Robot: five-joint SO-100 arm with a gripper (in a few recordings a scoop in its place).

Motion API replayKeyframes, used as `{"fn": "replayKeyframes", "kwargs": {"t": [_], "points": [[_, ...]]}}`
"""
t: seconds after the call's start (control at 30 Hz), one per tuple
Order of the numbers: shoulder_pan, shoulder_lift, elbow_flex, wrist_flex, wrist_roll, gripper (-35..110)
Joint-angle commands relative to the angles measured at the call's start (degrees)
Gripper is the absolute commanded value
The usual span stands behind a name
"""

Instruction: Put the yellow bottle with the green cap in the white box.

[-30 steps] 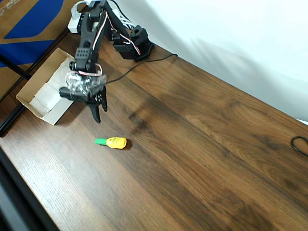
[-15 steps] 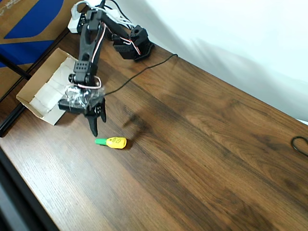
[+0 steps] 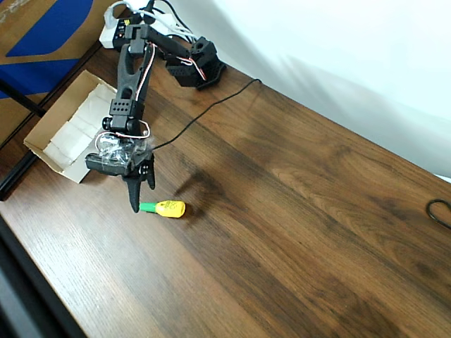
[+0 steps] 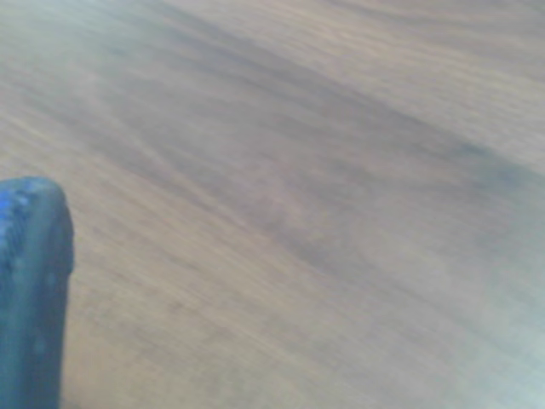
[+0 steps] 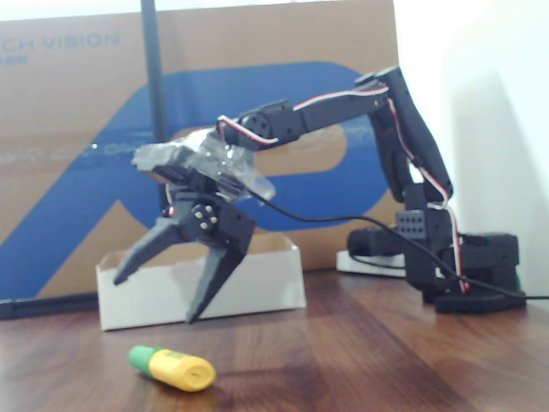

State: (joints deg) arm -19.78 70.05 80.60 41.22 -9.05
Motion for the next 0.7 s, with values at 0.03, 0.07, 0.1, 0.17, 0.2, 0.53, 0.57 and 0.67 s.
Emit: {"fn": "replayKeyframes", "kwargs": {"t": [0.03,0.07,0.1,0.17,0.2,0.53,0.57,0.67], "points": [[-1.4,2.9,-0.9,0.4,-0.6,38],[-1.5,2.9,-0.3,0.4,-0.8,38],[-1.6,3.2,0.6,0.4,-1.1,38],[-1.5,5.2,4.0,0.2,-1.6,37],[-1.5,6.4,5.5,0.2,-1.7,36],[-1.4,15.4,12.6,10.6,-0.4,31],[-1.3,15.5,12.6,11.6,-0.4,30],[-1.2,15.8,12.5,15.1,0.2,30]]}}
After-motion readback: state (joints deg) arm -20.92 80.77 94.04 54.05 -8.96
